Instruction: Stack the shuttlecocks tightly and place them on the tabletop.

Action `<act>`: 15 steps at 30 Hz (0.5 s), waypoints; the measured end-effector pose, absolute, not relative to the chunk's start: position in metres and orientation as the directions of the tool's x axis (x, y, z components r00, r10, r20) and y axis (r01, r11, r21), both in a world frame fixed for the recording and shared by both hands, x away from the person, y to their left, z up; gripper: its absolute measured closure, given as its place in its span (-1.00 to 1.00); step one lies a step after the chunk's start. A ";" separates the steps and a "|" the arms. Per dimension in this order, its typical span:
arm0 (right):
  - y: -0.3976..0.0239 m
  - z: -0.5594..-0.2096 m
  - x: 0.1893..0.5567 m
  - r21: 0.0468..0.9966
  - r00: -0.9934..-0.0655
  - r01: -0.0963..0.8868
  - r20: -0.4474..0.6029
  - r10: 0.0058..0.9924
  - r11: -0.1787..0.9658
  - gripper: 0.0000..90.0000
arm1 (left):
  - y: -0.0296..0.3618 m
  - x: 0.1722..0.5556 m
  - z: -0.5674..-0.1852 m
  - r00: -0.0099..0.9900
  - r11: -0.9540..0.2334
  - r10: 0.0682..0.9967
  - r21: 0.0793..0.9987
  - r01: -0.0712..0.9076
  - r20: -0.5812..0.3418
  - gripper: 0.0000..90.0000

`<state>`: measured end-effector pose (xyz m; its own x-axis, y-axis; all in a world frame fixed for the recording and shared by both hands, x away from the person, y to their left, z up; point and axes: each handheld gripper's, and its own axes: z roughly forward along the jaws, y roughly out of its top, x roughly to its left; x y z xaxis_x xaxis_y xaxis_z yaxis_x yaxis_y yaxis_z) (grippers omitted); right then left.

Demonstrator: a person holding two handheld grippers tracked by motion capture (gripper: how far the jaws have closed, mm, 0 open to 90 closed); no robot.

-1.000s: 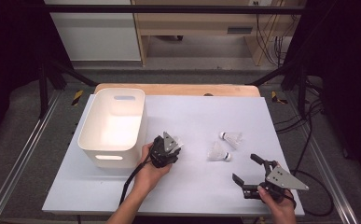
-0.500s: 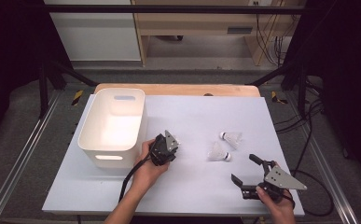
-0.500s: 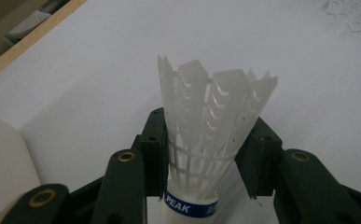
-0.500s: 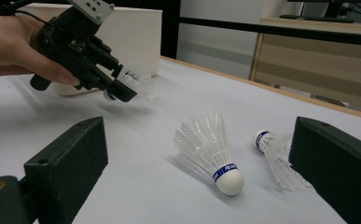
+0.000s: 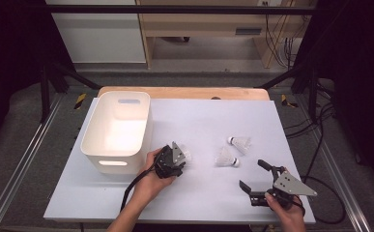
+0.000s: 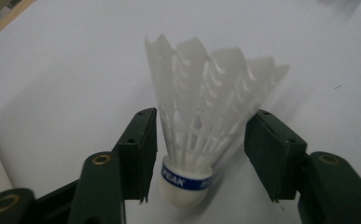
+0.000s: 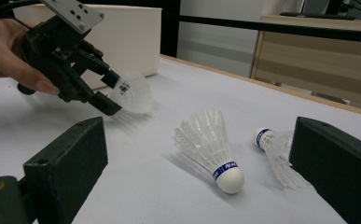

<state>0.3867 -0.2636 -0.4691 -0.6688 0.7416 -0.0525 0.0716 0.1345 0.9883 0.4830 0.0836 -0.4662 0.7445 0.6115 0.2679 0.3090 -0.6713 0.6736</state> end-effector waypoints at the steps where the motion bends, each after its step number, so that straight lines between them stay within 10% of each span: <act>1: -0.264 -0.469 0.387 0.989 -0.668 0.071 -0.051 0.742 0.132 -0.90 | 0.084 0.483 -0.466 0.745 -0.671 0.612 0.674 0.309 0.268 -0.06; 15: -0.264 -0.467 0.385 0.989 -0.678 0.068 -0.049 0.734 0.129 -0.90 | 0.075 0.487 -0.467 0.741 -0.596 0.639 0.741 0.309 0.205 -0.20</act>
